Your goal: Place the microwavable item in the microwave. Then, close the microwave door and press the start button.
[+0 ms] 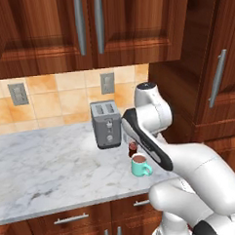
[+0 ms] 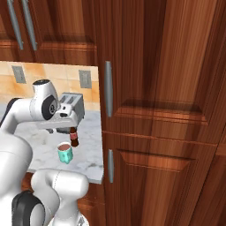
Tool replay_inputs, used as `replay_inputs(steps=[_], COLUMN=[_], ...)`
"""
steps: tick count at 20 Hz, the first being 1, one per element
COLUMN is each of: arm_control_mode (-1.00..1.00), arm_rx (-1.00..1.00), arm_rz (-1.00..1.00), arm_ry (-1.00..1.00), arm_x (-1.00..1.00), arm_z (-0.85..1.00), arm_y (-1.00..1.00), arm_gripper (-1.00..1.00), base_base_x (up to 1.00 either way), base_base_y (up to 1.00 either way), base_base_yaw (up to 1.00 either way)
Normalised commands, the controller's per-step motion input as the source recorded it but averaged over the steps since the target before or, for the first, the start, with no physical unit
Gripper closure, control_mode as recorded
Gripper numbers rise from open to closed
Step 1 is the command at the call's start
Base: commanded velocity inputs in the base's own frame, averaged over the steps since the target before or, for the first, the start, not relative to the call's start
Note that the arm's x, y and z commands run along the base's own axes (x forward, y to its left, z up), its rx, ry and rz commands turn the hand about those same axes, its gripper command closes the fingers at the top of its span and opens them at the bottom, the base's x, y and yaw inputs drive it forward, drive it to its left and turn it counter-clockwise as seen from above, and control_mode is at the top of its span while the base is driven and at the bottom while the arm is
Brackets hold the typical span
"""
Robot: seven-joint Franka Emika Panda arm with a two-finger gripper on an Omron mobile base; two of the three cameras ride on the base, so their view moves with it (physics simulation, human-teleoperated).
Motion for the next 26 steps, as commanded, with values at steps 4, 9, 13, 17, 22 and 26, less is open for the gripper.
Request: replay_inputs(steps=[4,9,13,17,22,26], arm_control_mode=[-1.0,-1.0,-1.0,-1.0,-1.0,-1.0], arm_rx=[0.0,0.0,0.0,0.02,0.04,0.03], arm_rz=[0.05,0.05,0.01,0.02,0.07,0.09], arm_ry=[0.01,0.0,0.05,0.05,0.03,0.07], arm_x=[-0.01,-0.11,-0.24,-0.38,-0.07,0.04], arm_z=[-0.41,-0.38,-0.09,-0.02,-0.15,-0.15], arm_y=[0.0,0.0,-0.01,-0.09,-0.23,-0.1], arm_gripper=[-1.0,-1.0,-1.0,-1.0,-1.0,-1.0], base_base_x=[0.0,0.0,0.0,0.0,0.0,0.0], base_base_y=[0.0,0.0,0.0,0.0,0.0,0.0], base_base_yaw=[0.0,0.0,0.0,0.0,0.0,0.0])
